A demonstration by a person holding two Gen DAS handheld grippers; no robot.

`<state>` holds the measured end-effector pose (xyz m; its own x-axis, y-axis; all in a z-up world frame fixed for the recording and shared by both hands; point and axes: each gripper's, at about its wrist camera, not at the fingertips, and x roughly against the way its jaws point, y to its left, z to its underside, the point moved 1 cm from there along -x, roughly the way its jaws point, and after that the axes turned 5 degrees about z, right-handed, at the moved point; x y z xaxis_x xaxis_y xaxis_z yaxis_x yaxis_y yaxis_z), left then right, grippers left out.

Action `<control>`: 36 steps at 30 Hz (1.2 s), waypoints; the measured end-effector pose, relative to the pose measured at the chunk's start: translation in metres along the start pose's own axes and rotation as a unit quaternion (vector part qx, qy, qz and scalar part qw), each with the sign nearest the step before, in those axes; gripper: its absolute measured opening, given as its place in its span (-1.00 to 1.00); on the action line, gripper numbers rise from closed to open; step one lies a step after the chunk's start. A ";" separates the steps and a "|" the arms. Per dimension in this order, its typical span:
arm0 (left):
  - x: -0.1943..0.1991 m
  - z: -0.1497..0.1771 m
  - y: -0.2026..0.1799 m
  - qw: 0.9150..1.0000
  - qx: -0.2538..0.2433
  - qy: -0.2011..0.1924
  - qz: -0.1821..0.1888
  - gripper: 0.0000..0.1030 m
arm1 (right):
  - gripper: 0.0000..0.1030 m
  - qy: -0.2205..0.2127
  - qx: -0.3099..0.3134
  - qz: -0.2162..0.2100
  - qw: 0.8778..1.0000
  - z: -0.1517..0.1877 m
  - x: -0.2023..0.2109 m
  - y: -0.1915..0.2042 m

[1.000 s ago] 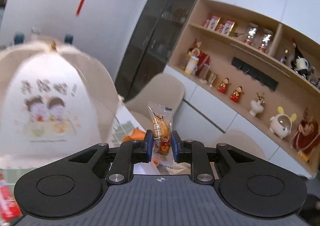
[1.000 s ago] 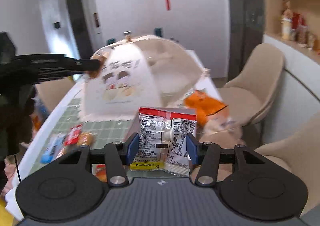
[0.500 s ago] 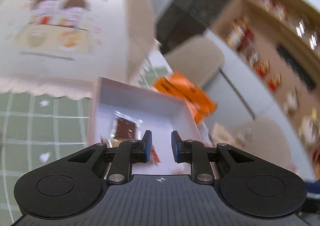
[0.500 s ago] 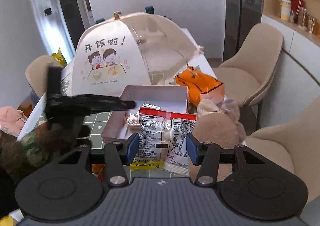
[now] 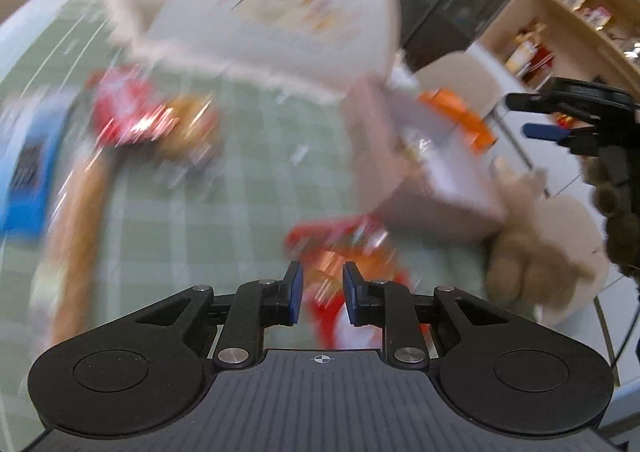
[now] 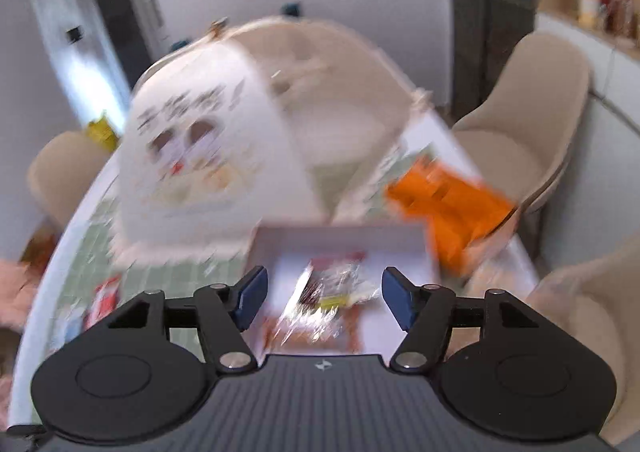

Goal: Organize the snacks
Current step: 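Reach toward blue lollipop packet with right tool while left tool grasps long wafer stick packet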

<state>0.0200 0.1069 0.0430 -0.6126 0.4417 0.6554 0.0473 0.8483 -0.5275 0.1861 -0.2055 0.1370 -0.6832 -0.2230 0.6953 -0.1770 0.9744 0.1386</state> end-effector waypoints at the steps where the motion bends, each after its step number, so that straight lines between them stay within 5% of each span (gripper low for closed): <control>1: 0.001 0.008 0.008 1.000 0.007 0.008 -0.003 -0.52 | 0.24 0.007 0.020 -0.008 1.000 0.018 0.004 0.009; 7: 0.012 0.036 0.029 0.999 0.029 0.017 0.007 -0.52 | 0.24 0.074 0.136 -0.028 0.988 0.123 -0.003 0.057; 13: 0.028 0.036 0.030 1.000 0.027 0.001 0.014 -0.52 | 0.24 0.148 0.099 -0.060 0.982 0.174 -0.028 0.078; 19: 0.043 0.033 0.036 0.999 0.037 -0.020 -0.011 -0.52 | 0.36 0.094 0.223 0.019 0.970 0.203 -0.021 0.106; 24: 0.047 0.028 0.038 0.999 0.023 -0.029 -0.027 -0.52 | 0.42 0.105 0.197 0.036 0.974 0.207 -0.011 0.070; 30: 0.062 0.002 0.048 0.989 0.003 -0.090 -0.118 -0.52 | 0.42 0.117 0.128 0.047 0.984 0.205 -0.007 0.034; 36: 0.038 -0.025 0.078 0.981 0.020 -0.042 -0.189 -0.50 | 0.53 0.117 0.109 0.032 0.987 0.213 -0.007 0.031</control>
<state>0.0198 0.1975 0.0402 -0.6435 0.0716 0.7620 -0.2258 0.9335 -0.2785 0.0347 -0.1794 -0.0133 -0.5199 -0.1238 0.8452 -0.3046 0.9513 -0.0481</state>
